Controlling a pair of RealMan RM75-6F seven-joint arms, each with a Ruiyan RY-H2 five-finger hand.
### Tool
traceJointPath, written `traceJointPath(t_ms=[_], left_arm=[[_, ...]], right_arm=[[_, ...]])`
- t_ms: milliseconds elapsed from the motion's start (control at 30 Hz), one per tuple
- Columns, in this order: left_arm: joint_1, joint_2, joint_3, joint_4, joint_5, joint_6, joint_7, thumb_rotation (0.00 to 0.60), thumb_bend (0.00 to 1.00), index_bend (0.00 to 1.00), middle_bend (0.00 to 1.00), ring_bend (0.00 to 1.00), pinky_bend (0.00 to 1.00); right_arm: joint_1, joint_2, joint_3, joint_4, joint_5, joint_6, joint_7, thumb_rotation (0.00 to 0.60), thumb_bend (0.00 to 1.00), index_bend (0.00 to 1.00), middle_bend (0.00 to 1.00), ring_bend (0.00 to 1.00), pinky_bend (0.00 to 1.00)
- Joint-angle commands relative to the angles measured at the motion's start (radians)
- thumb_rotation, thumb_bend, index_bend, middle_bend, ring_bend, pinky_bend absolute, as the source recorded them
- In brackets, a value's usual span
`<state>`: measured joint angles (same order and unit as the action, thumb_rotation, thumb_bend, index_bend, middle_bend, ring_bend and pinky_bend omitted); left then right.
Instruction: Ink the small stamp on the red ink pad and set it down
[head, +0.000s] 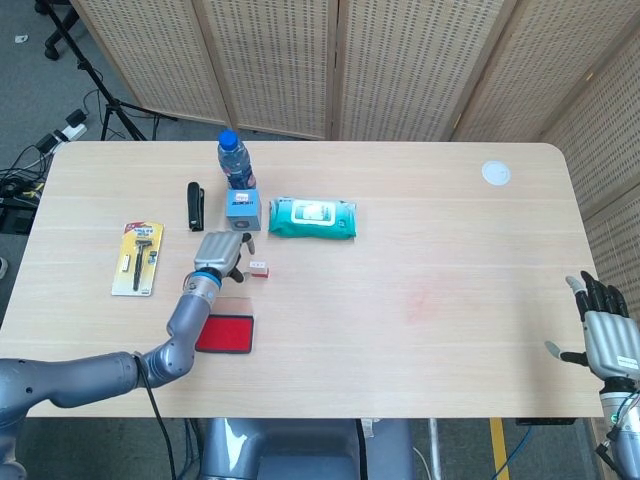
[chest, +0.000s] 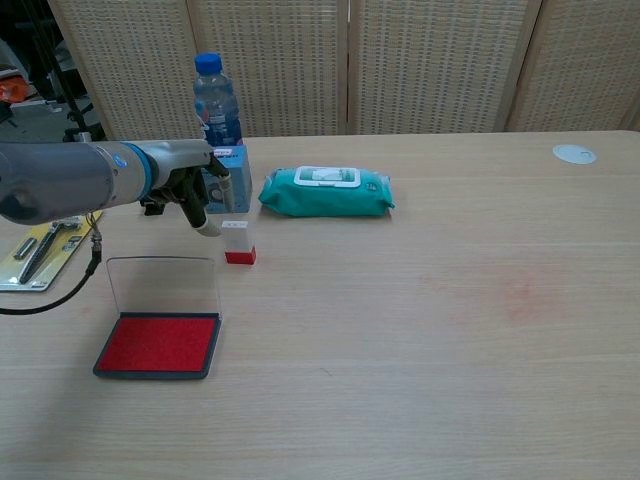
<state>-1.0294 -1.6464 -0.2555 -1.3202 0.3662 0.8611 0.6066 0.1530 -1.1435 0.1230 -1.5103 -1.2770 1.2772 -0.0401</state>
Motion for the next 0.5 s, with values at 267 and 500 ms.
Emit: traceJointPath(t_ms=[267, 500], left_arm=[[-0.018, -0.046, 0.006, 0.044, -0.002, 0.032, 0.018, 0.6, 0.3, 0.47, 1.0, 1.0, 0.96], [-0.019, -0.057, 0.01, 0.059, 0.002, 0.028, 0.021, 0.6, 0.3, 0.48, 1.0, 1.0, 0.96]], right_arm=[[0.002, 0.005, 0.001, 0.003, 0.006, -0.008, 0.014, 0.6, 0.0, 0.0, 0.0, 0.0, 0.0], [0.003, 0.008, 0.001, 0.003, 0.008, -0.011, 0.02, 0.6, 0.0, 0.0, 0.0, 0.0, 0.0]])
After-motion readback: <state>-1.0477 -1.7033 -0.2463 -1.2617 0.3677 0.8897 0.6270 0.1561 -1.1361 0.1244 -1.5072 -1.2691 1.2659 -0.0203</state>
